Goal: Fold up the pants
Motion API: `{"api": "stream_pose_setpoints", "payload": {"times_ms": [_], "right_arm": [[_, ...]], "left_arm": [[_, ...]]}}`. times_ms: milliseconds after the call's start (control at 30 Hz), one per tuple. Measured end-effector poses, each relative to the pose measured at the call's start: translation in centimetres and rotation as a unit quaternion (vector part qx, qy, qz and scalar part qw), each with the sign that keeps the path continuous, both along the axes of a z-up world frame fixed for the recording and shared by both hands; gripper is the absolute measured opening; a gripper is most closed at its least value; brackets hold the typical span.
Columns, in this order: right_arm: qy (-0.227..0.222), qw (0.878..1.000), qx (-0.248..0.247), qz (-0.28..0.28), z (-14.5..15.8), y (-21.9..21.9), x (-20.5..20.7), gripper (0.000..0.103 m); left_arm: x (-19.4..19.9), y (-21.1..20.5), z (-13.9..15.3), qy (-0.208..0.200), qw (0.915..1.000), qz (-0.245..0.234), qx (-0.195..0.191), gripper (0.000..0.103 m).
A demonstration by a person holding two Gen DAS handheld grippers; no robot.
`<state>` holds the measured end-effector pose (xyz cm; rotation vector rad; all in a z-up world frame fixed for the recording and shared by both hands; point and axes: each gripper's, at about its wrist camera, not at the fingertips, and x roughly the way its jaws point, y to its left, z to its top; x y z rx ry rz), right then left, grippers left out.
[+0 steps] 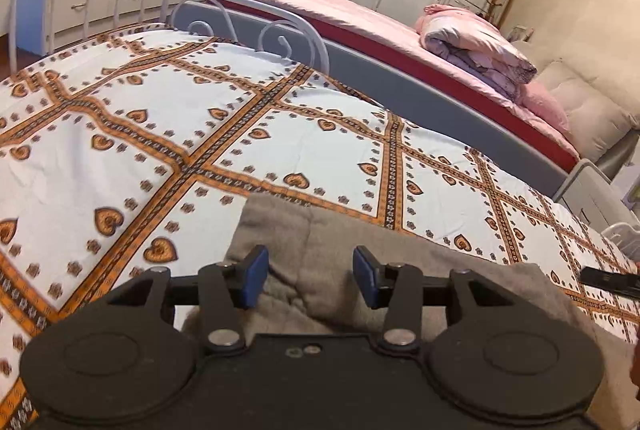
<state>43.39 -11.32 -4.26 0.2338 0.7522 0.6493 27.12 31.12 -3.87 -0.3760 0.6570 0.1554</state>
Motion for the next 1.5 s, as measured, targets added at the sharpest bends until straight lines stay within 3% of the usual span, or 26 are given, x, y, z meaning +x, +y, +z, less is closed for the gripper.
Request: {"api": "stream_pose_setpoints", "payload": {"times_ms": [167,267,333,467,533,567,600,633,700,767,800,867,967,1033,1133,1267,1367,1500], "right_arm": [[0.004,0.999,-0.015,0.033,-1.4,3.1,2.0,0.025],[0.002,0.999,-0.029,0.044,-2.1,4.4,2.7,0.025],[0.006,0.998,-0.037,0.052,-2.7,4.9,2.9,0.026],[-0.005,0.998,-0.034,0.061,-3.0,5.2,2.9,0.049],[-0.002,0.997,-0.034,0.075,-3.3,5.5,3.0,0.049],[0.005,0.996,-0.034,0.086,-3.4,5.7,3.2,0.045],[0.0,0.995,-0.043,0.092,-3.3,5.9,3.0,0.028],[-0.009,0.993,-0.056,0.101,-3.2,6.2,2.7,0.021],[-0.016,0.991,-0.071,0.108,-3.4,6.8,2.4,0.006],[-0.026,0.991,-0.079,0.104,-3.4,7.1,2.1,0.004],[-0.03,0.992,-0.08,0.097,-3.2,7.1,2.0,0.004],[-0.041,0.994,-0.066,0.078,-2.5,6.6,2.0,0.003],[-0.047,0.993,-0.081,0.075,-2.8,7.0,2.2,0.003],[-0.022,0.99,-0.12,0.074,-4.8,8.1,2.9,0.003],[-0.042,0.992,-0.113,0.042,-4.0,7.8,2.9,0.004],[-0.071,0.995,-0.062,-0.008,-0.8,3.4,1.6,0.004],[-0.089,0.993,-0.079,-0.02,1.0,-0.6,-0.4,0.004],[-0.056,0.995,-0.078,-0.028,0.6,-5.6,-3.1,0.004]], "left_arm": [[1.4,-0.2,-0.5,0.008,0.9993,-0.028,0.026,0.04],[2.4,-0.7,-1.6,0.036,0.996,-0.037,0.072,0.048],[2.5,-0.7,-1.9,0.033,0.9969,-0.037,0.06,0.048],[2.6,0.3,-1.8,0.026,0.9984,-0.041,0.028,0.047],[2.6,0.3,-1.9,0.024,0.9984,-0.042,0.031,0.046],[2.6,0.2,-1.8,0.023,0.9981,-0.044,0.035,0.044],[2.7,0.0,-1.7,0.023,0.9979,-0.044,0.042,0.042],[2.8,-0.1,-1.8,0.023,0.9979,-0.043,0.043,0.039],[2.9,-0.3,-1.9,0.026,0.9974,-0.037,0.057,0.025],[2.5,0.1,-1.3,0.008,0.9985,-0.022,0.049,0.004],[2.3,0.2,-0.7,-0.006,0.9986,-0.021,0.048,0.0],[2.4,0.0,-0.2,-0.014,0.9975,-0.017,0.066,0.0],[3.4,0.0,-2.7,0.03,0.9967,-0.023,0.072,0.0],[3.4,0.0,-2.6,0.027,0.996,-0.024,0.082,0.0],[2.7,-0.1,-1.3,0.009,0.9966,-0.013,0.081,0.0],[0.8,-1.4,1.6,-0.03,0.9957,-0.021,0.085,0.0],[0.1,-3.4,2.5,-0.035,0.995,-0.042,0.083,0.0],[0.5,-6.4,0.6,0.007,0.9916,-0.089,0.094,0.0]]}}
